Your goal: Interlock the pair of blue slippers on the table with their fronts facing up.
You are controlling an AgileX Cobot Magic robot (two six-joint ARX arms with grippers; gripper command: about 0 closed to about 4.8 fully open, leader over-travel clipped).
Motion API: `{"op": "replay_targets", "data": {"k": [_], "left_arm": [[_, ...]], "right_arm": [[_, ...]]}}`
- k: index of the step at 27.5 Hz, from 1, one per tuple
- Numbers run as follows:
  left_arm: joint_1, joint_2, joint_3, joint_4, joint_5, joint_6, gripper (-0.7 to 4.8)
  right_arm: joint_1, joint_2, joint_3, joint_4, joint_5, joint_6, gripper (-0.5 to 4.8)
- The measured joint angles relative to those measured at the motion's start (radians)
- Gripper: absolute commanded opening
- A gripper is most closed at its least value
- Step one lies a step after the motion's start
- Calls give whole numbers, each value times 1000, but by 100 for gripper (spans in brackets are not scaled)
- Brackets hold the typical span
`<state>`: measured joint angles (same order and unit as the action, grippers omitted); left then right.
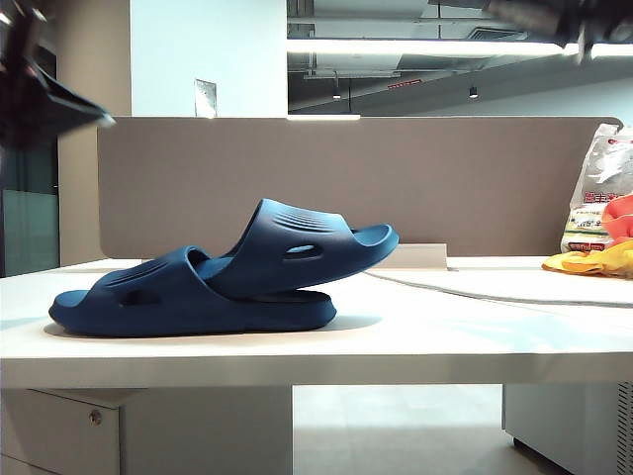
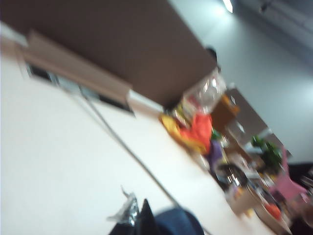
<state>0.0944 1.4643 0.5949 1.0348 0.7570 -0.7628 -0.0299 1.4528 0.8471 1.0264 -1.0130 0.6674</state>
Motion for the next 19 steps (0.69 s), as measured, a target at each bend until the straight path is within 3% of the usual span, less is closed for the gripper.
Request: {"op": "replay_targets", "data": {"k": [2, 6, 8, 9, 11, 14, 16, 19], "left_arm": [[23, -46, 0, 4, -2, 0, -6], [102, -229, 0, -79, -6, 16, -6], [115, -347, 0, -203, -63, 80, -6], [113, -428, 1, -333, -124, 158, -6], [108, -571, 1, -561, -226, 278, -6], [99, -678, 2, -713, -288, 303, -6], [98, -762, 1, -858, -333, 299, -6], [65, -840, 2, -959, -319, 308, -6]], "right_arm": [[-16, -58, 0, -71, 19, -42, 57], [-44, -294, 1, -456, 169, -267, 41], [-56, -402, 2, -679, 306, -383, 40], [-55, -464, 2, -835, 398, -449, 39], [-53, -527, 2, -993, 496, -498, 40], [-55, -578, 0, -1102, 548, -528, 39], [-50, -632, -18, -1165, 548, -540, -8], [-47, -721, -91, -1173, 548, -557, -8]]}}
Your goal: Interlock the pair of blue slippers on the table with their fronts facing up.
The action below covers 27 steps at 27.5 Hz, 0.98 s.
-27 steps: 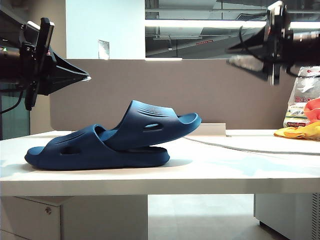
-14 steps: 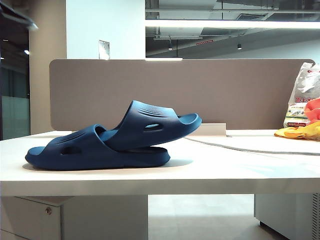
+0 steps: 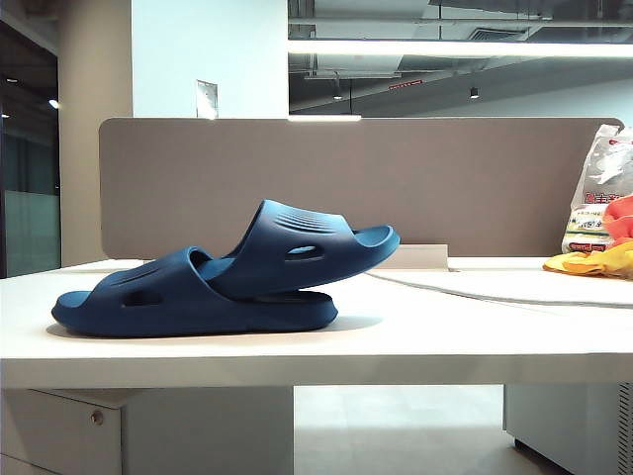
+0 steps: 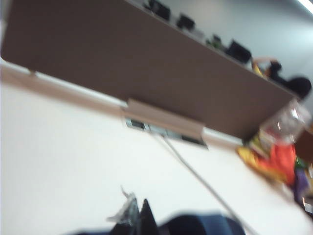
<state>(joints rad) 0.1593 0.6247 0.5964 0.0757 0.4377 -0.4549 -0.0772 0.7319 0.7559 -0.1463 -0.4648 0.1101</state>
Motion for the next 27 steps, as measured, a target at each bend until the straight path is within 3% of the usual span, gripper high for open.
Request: {"op": "replay_targets", "data": {"k": [7, 11, 21, 27], "left_arm": [[-78, -127, -2, -291, -77, 143, -6], [-129, -204, -52, -375, -145, 214, -6], [-241, -404, -294, -292, -214, 230, -6], [-259, -414, -386, -271, -241, 134, -6]], "right_arm": [[0, -187, -207, 53, 10, -3, -8], [23, -323, -353, 89, 82, 2, -7], [46, -537, -537, 192, 153, 177, -7], [79, -528, -610, 149, 175, 212, -7]]}}
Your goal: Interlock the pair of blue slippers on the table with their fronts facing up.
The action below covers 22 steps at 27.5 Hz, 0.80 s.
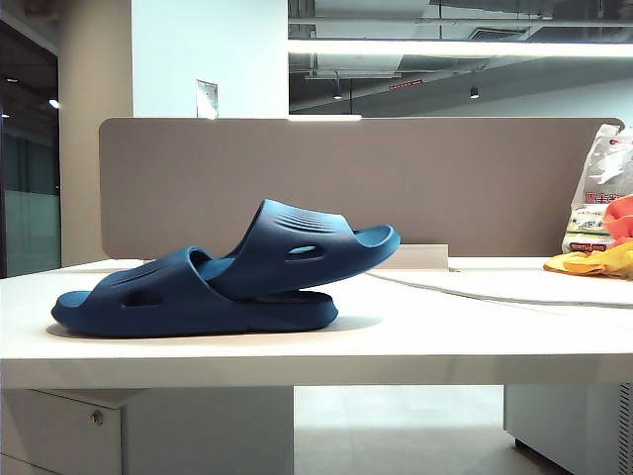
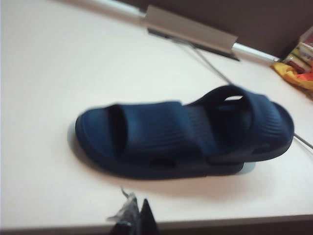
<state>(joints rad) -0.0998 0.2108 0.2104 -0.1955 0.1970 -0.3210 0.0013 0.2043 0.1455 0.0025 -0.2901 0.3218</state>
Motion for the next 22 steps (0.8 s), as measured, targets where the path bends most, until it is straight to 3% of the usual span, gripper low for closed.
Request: {"op": "replay_targets", "data": {"k": [3, 7, 10, 13, 22], "left_arm": [[0, 0, -32, 2, -28, -25, -6], [0, 0, -63, 31, -93, -21, -6], [0, 0, -97, 103, -107, 10, -6], [0, 0, -129, 159, -108, 27, -6], [-1, 3, -205, 209, -108, 61, -6]], "right_arm": [[13, -3, -11, -20, 73, 8, -7], [43, -4, -14, -51, 247, 9, -7], [73, -4, -58, 21, 328, -35, -7], [111, -4, -139, 127, 338, -69, -7], [236, -4, -142, 113, 352, -242, -7]]}}
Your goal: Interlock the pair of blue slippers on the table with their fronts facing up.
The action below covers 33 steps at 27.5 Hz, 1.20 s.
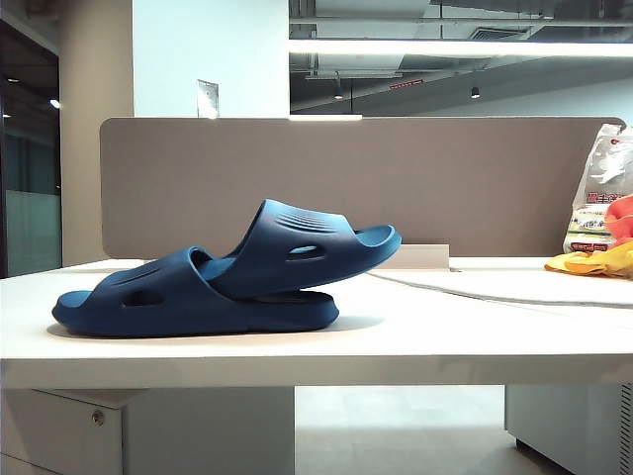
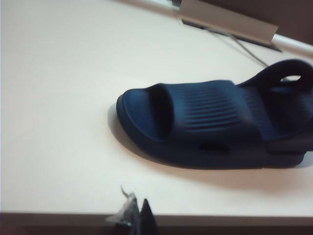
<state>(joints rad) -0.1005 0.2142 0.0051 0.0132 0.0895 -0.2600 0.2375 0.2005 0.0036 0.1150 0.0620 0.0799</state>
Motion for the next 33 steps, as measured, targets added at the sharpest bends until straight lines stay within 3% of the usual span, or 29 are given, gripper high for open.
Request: {"op": "replay_targets", "data": {"k": [5, 13, 33], "left_arm": [[0, -2, 2, 2, 4, 51, -6], [0, -2, 2, -72, 4, 134, -6], [0, -2, 2, -101, 24, 102, -5]], "right_arm": [[31, 0, 0, -24, 0, -22, -7], [34, 0, 0, -205, -13, -25, -6], [31, 0, 0, -261, 31, -2, -5]]}}
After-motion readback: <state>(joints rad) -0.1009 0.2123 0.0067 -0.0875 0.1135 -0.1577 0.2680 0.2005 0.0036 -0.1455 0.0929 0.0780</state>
